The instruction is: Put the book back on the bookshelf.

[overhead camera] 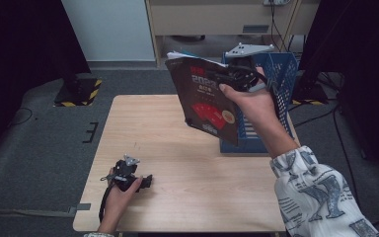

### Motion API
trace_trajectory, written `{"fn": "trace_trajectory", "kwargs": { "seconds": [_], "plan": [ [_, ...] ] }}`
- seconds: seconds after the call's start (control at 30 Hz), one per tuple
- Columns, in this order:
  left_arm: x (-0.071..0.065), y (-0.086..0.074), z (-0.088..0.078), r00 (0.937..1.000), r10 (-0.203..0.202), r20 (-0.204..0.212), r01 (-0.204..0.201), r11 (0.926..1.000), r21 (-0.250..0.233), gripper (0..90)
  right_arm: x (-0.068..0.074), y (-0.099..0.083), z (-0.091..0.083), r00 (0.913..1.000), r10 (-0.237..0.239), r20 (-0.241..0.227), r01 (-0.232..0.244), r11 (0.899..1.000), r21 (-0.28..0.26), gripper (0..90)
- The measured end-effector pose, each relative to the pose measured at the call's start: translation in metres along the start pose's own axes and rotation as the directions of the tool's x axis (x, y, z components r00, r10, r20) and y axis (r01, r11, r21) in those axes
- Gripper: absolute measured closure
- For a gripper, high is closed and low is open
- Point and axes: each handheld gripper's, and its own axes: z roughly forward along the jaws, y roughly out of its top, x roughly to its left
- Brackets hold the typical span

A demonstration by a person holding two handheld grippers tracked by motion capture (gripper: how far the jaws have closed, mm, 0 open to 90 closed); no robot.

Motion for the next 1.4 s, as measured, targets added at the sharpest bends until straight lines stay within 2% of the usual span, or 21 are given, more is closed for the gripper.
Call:
{"fn": "trace_trajectory", "kwargs": {
  "seconds": [0.13, 0.4, 0.73, 1.17, 1.4],
  "plan": [
    [0.000, 0.000, 0.000, 1.0000, 0.001, 0.001, -0.001, 1.0000, -0.001, 3.4, -0.011, 0.000, -0.006, 0.9996, 0.022, 0.018, -0.022, 1.000, -0.011, 87.2],
    [0.000, 0.000, 0.000, 1.0000, -0.002, 0.002, 0.002, 1.0000, -0.004, 3.5, -0.028, 0.001, -0.023, 0.9978, 0.030, 0.059, -0.028, 0.999, -0.027, 87.2],
    [0.000, -0.001, 0.000, 1.0000, -0.003, 0.002, 0.003, 1.0000, -0.006, 3.1, -0.049, -0.004, -0.046, 0.9918, 0.063, 0.111, -0.058, 0.997, -0.047, 87.2],
    [0.000, -0.001, 0.000, 1.0000, -0.001, 0.003, 0.001, 1.0000, -0.008, 2.9, -0.066, -0.013, -0.061, 0.9858, 0.081, 0.148, -0.074, 0.996, -0.049, 87.2],
    [-0.001, -0.001, 0.000, 1.0000, -0.002, 0.002, 0.002, 1.0000, -0.009, 2.9, -0.075, -0.018, -0.070, 0.9795, 0.103, 0.173, -0.095, 0.994, -0.057, 87.2]
  ]
}}
